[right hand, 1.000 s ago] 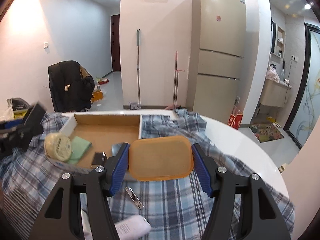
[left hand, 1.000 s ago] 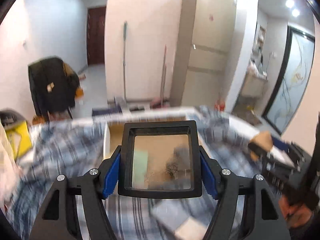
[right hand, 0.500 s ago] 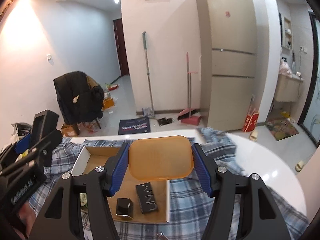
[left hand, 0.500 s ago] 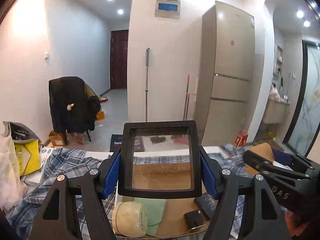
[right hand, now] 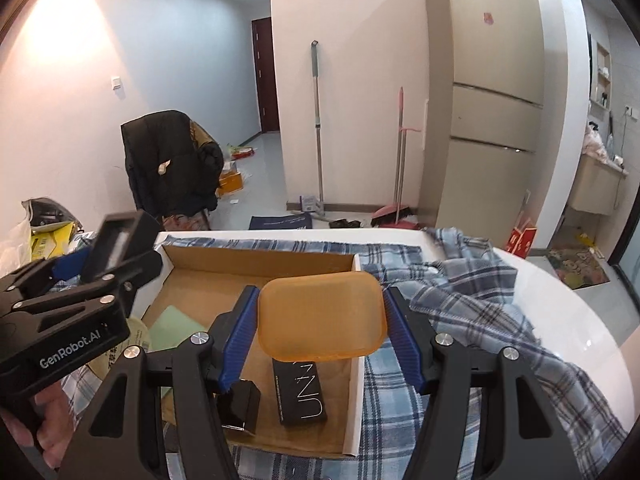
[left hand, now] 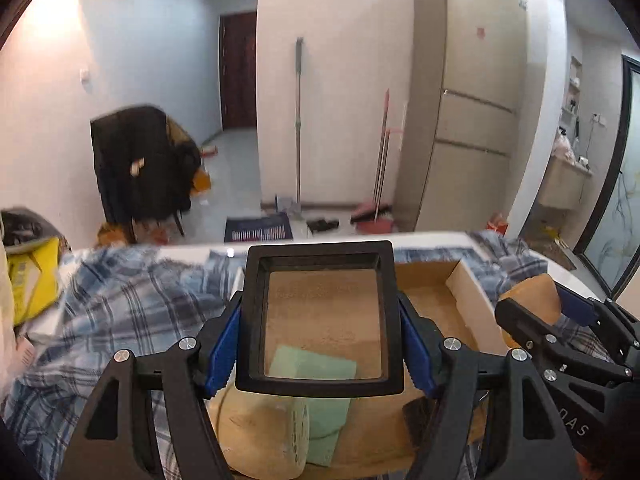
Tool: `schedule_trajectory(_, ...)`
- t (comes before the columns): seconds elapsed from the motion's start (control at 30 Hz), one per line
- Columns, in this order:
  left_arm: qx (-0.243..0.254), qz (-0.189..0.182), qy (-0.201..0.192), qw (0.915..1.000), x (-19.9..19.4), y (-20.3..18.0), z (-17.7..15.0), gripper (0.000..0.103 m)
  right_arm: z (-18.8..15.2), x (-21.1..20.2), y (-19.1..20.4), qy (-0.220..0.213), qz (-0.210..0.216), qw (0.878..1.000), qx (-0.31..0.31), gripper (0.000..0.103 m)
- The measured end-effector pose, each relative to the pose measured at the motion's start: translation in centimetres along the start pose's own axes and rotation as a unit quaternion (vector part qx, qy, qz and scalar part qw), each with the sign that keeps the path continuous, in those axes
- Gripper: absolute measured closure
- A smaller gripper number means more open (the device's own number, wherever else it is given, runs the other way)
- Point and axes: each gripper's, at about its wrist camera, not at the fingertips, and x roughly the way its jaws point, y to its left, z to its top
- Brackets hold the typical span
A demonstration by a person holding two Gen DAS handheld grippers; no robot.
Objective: Organize rigid objects
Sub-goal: 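Lower the black frame into the cardboard box with the left gripper while the right holds the soap box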
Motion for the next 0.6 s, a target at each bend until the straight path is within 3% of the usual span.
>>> schedule_trajectory(0.1,-0.006,-0.021,0.034,0.9992,1.2,0.4,-0.2,0.031,-0.7,0.8,-0.4,0.02,0.003,1.0,0.006,0.042)
schedule_trajectory(0.27,-0.008,-0.026,0.073,0.997,2.8,0.2,-0.9,0.031,-1.4,2.1,-1.1,0.05,0.021,0.998,0.024,0.042)
schedule_trajectory(0.6,0.014,-0.015,0.065,0.9977,3.5,-0.7,-1.5,0.031,-1.9,2.8,-0.4,0.065,0.023,0.998,0.002,0.042)
